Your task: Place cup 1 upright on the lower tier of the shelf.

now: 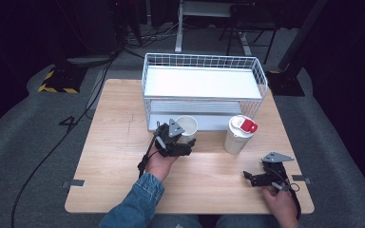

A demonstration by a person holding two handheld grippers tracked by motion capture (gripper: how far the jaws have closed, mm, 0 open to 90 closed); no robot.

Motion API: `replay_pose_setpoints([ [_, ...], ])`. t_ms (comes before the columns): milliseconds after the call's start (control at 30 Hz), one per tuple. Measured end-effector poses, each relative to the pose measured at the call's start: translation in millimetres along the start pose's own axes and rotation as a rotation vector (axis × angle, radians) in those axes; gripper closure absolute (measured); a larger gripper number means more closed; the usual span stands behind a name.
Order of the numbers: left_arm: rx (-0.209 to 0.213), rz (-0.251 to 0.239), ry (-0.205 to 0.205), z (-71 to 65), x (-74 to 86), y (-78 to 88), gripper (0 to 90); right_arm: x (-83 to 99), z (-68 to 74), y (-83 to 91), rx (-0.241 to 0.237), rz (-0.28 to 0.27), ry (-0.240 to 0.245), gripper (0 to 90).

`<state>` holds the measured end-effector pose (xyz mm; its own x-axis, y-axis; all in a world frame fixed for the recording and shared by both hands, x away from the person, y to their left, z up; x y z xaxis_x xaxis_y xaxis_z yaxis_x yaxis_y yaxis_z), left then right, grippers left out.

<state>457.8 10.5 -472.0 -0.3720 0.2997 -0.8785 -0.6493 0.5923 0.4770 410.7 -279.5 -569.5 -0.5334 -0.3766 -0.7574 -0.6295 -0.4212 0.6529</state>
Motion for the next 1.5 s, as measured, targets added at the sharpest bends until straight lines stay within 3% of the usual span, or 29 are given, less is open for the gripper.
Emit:
replay_pose_setpoints([
  [133, -0.020, -0.016, 0.012, 6.5, -4.6, -4.4, 23.0, -0.1, 0.0, -0.1, 0.001, -0.001, 0.000, 0.4],
  [167, -0.046, -0.024, 0.014, 11.1, -6.3, -7.1, 23.0, -0.2, 0.1, -0.3, 0.000, -0.002, -0.001, 0.4],
  [500, -0.105, -0.019, 0.054, 24.7, -2.9, -24.4, 23.0, -0.1, 0.0, -0.2, 0.001, -0.001, 0.000, 0.4],
  [900, -0.138, -0.048, 0.053, 33.7, -2.4, -46.3, 23.0, -0.1, -0.2, -0.1, 0.002, -0.001, 0.000, 0.4],
  [1333, -0.152, -0.034, 0.101, 43.5, 4.0, -69.5, 23.0, 0.1, 0.3, 0.0, 0.001, 0.001, -0.004, 0.4],
  [1433, -0.153, -0.021, 0.083, 44.3, -1.1, -74.8, 23.0, 0.1, 0.2, 0.0, 0.001, 0.001, -0.003, 0.4],
  [1467, -0.155, -0.050, 0.076, 45.1, -6.3, -76.7, 23.1, 0.0, 0.2, 0.0, 0.001, 0.001, -0.003, 0.4],
  [1500, -0.152, -0.039, 0.085, 45.1, -7.1, -79.3, 23.1, 0.1, 0.3, 0.0, 0.002, 0.001, -0.003, 0.4],
])
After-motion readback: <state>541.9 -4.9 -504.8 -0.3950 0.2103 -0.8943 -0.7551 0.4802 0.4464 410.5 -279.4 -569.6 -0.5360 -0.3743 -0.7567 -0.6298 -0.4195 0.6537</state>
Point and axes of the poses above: each handheld gripper's, and its own axes: y roughly backward along the jaws, x roughly out of its underside, z roughly to its left, the point moved 9 cm from there along -y, roughly forward along the jaws, and after that the axes turned 4 degrees about -z, right-handed, at the moved point
